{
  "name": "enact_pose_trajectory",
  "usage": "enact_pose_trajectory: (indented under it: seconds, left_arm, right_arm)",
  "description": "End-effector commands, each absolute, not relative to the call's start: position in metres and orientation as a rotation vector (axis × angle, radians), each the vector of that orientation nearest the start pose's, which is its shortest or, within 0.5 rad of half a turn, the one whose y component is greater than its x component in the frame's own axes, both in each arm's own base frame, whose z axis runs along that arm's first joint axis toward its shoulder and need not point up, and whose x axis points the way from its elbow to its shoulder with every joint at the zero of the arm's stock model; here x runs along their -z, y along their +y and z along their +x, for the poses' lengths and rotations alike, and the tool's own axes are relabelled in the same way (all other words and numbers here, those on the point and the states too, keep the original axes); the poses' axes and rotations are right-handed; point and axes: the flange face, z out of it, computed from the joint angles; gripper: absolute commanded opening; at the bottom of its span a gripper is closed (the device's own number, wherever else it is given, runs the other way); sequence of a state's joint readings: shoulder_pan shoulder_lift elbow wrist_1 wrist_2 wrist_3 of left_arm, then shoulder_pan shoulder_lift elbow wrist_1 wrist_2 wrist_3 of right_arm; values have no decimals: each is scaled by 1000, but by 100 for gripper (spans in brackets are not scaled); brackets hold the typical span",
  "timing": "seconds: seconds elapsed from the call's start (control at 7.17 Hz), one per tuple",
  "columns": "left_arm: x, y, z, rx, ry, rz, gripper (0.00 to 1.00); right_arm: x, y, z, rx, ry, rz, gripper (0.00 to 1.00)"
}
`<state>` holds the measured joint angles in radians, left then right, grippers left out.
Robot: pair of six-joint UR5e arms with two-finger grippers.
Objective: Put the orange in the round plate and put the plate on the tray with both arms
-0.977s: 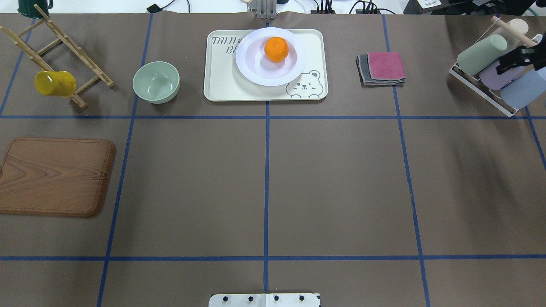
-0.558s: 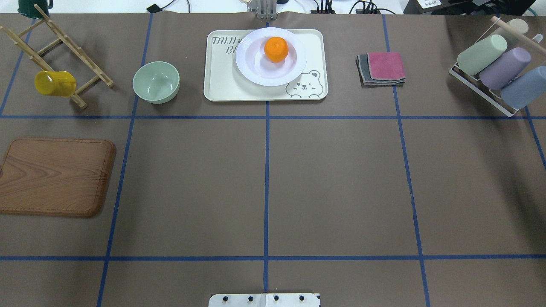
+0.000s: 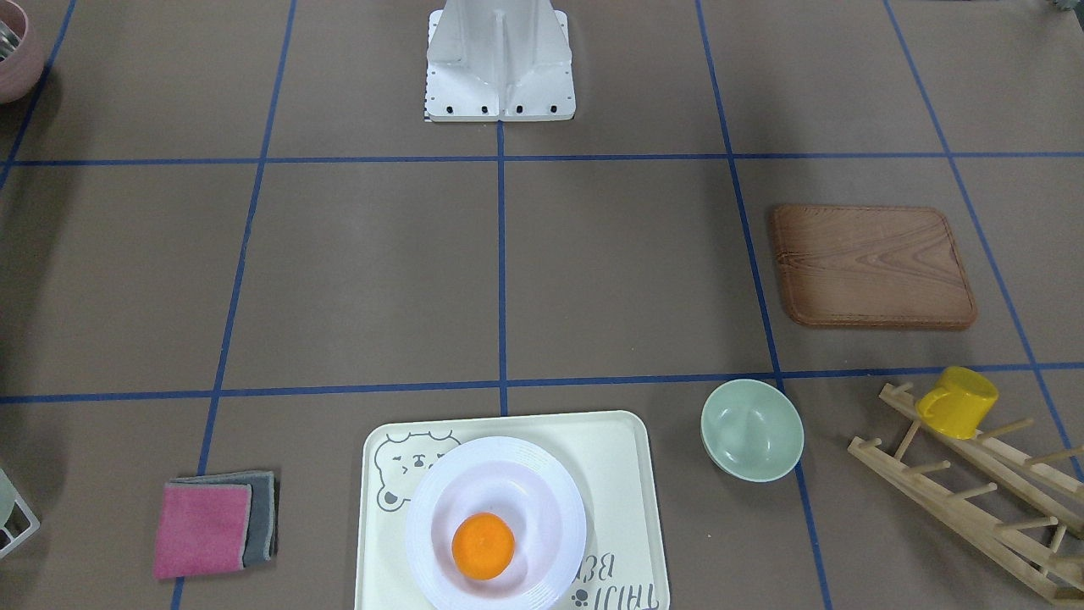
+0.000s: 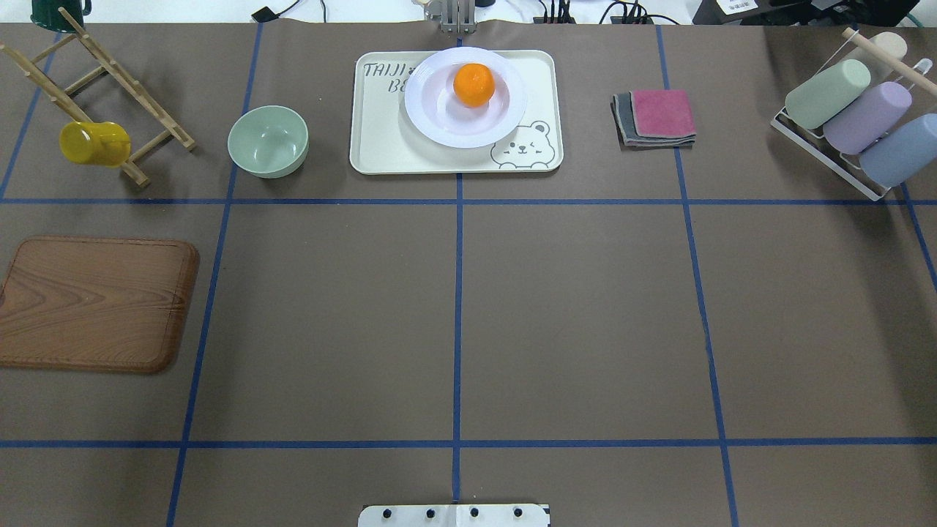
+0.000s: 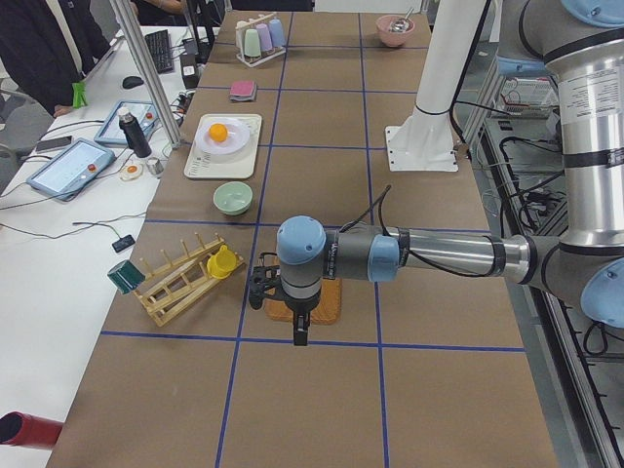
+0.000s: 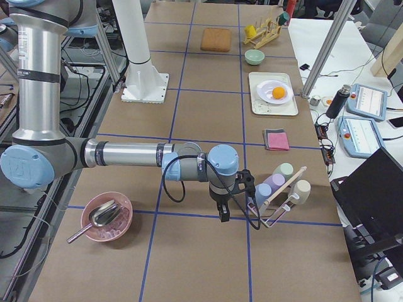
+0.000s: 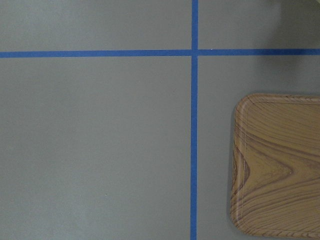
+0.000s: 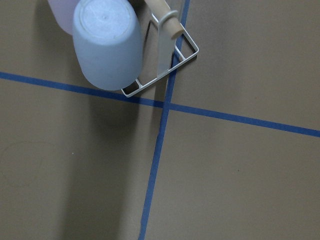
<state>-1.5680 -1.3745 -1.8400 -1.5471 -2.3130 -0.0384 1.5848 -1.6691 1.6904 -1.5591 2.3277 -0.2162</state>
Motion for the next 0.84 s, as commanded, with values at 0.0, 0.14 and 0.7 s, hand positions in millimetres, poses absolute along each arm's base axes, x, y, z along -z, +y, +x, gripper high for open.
enact_pose_trajectory:
  seconds: [0.0, 0.14, 0.7]
  left_arm:
    - [-616, -413, -65, 13, 745, 37, 99]
    - [-616, -413, -64, 12, 746, 39, 99]
    - [-617, -412, -65, 16, 751, 35, 99]
  right_arm:
    - [-658, -439, 72, 215, -747, 86, 100]
    - [-659, -438, 72, 202, -749, 81, 100]
    - [-660, -438, 71, 195, -757, 78, 100]
